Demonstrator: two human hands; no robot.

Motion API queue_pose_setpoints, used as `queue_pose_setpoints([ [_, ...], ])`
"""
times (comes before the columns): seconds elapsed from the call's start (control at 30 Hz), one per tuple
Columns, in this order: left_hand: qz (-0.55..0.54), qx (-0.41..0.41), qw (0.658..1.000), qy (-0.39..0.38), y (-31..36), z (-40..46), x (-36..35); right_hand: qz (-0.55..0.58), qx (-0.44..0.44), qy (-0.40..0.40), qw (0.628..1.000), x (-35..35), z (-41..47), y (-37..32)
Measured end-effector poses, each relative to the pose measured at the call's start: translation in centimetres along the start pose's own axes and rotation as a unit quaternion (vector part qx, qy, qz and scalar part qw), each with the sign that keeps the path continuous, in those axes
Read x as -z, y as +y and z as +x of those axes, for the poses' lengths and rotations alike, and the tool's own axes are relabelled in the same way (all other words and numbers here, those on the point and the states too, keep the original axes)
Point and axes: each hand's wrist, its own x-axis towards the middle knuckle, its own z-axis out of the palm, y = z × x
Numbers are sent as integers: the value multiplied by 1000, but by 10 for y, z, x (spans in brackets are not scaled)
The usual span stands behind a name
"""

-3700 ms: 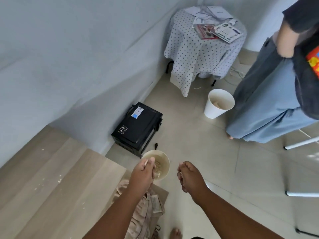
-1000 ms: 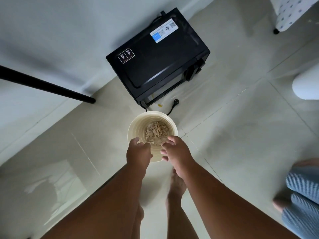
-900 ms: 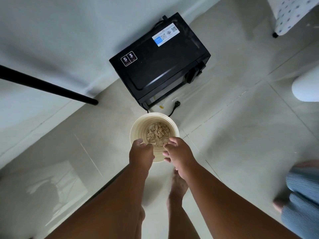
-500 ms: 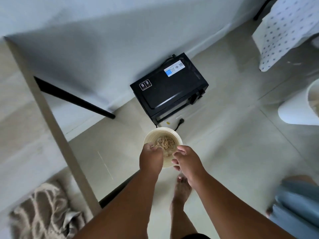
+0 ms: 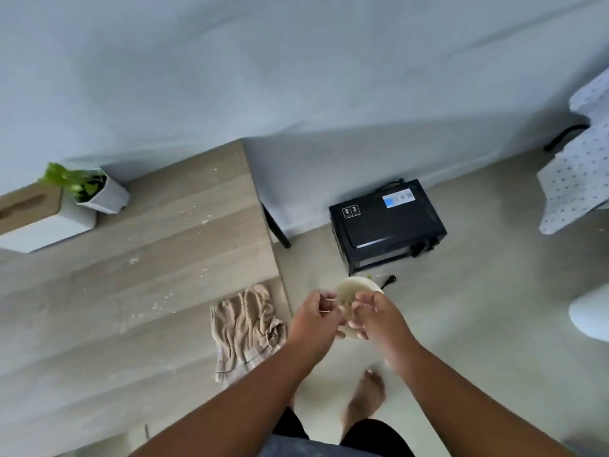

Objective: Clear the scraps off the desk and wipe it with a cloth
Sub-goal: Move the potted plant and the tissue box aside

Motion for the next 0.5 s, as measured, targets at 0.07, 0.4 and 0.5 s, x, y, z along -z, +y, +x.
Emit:
queue_pose_setpoints([
  [0.07,-8,-11,1000,11,-9,-18,22,-22,9,-11,1000,-9,-16,-6],
  [0.4,-25,-38,991,125,-51,-65,158,-186,118,-15,975,-96,-52,-39],
  [0.5,-25,-43,987,149,-66,-80,212,-228,154,-15,961,-144,-64,-47],
])
